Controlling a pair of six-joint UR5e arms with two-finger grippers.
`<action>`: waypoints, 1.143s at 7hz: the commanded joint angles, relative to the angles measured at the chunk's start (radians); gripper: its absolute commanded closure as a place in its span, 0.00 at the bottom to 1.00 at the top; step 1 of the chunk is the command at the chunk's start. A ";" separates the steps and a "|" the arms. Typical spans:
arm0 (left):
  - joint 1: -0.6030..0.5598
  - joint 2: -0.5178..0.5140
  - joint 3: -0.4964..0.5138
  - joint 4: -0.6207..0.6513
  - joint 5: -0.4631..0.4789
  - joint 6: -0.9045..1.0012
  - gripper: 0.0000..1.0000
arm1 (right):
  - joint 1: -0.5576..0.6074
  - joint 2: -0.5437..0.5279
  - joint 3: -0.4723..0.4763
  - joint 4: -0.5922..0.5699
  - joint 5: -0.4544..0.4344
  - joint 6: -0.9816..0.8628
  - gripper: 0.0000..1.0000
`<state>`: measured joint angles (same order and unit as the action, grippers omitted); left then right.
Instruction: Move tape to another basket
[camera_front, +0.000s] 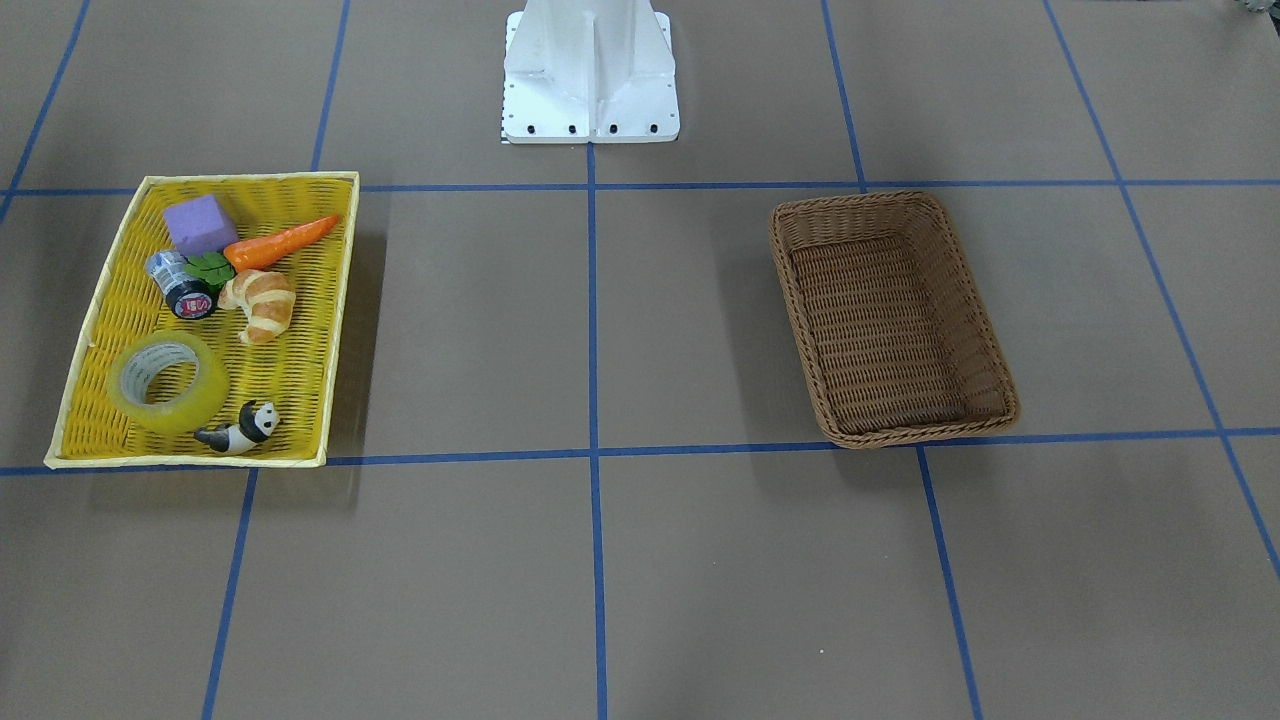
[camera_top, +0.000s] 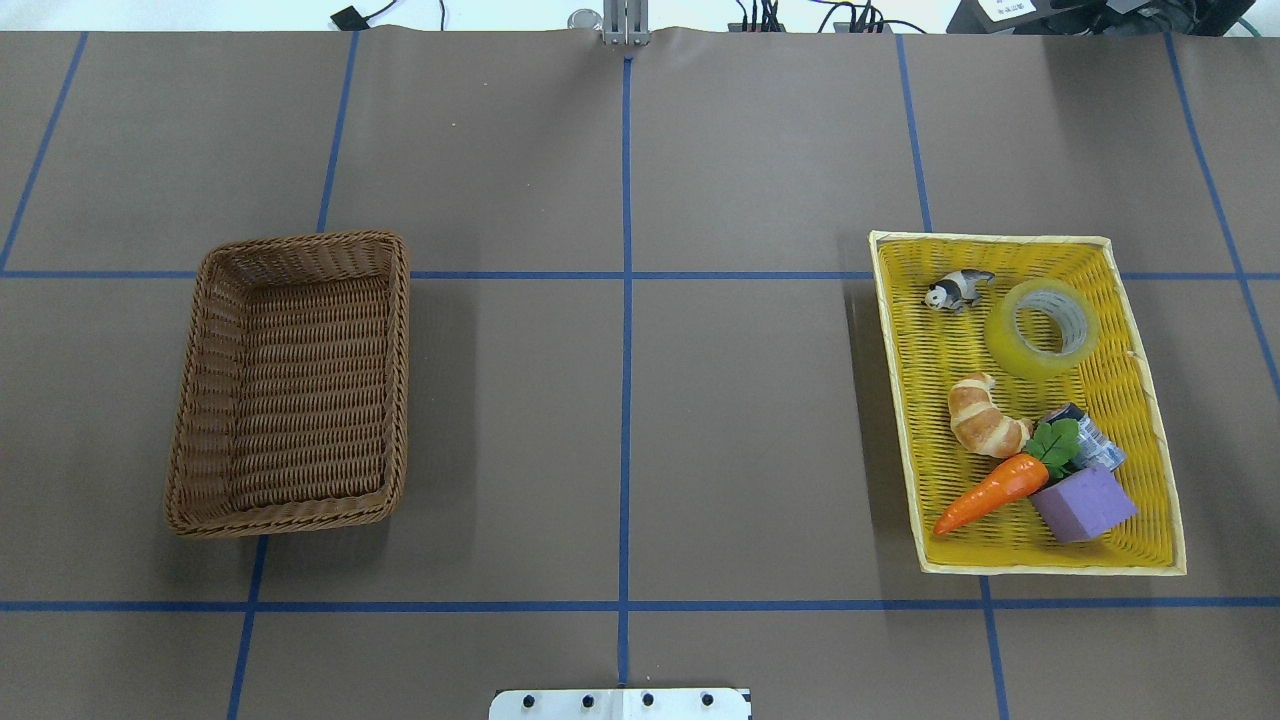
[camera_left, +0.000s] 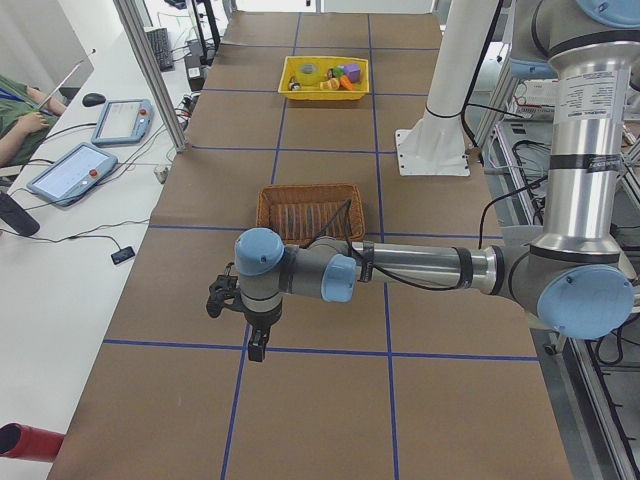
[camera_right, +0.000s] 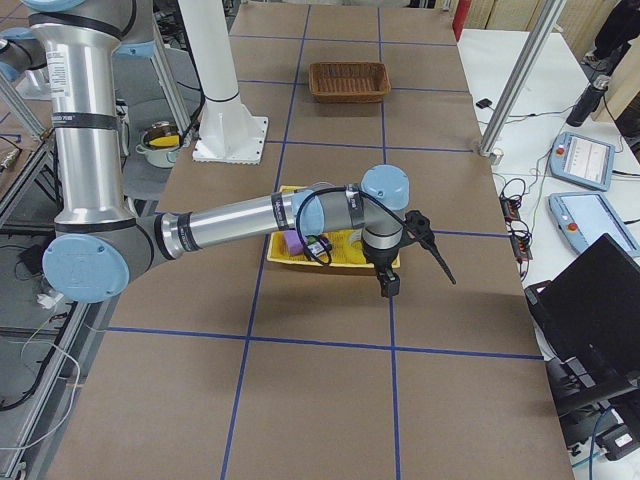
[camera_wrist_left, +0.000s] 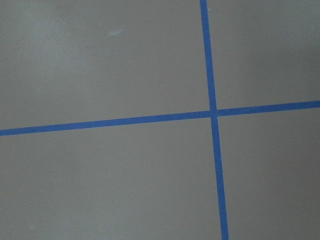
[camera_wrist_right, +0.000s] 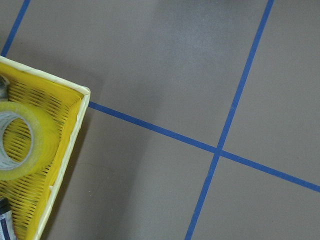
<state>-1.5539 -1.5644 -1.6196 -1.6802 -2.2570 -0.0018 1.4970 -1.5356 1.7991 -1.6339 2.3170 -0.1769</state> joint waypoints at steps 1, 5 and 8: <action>0.000 0.007 -0.006 -0.059 -0.009 -0.007 0.02 | -0.032 0.050 0.002 0.000 -0.001 0.014 0.00; 0.000 0.007 -0.008 -0.073 -0.009 -0.007 0.02 | -0.203 0.128 -0.041 0.256 -0.001 0.170 0.00; 0.000 0.007 -0.006 -0.072 -0.009 -0.007 0.02 | -0.369 0.109 -0.076 0.428 -0.045 0.362 0.00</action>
<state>-1.5529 -1.5570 -1.6273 -1.7523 -2.2657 -0.0092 1.1877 -1.4246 1.7335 -1.2437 2.2955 0.1486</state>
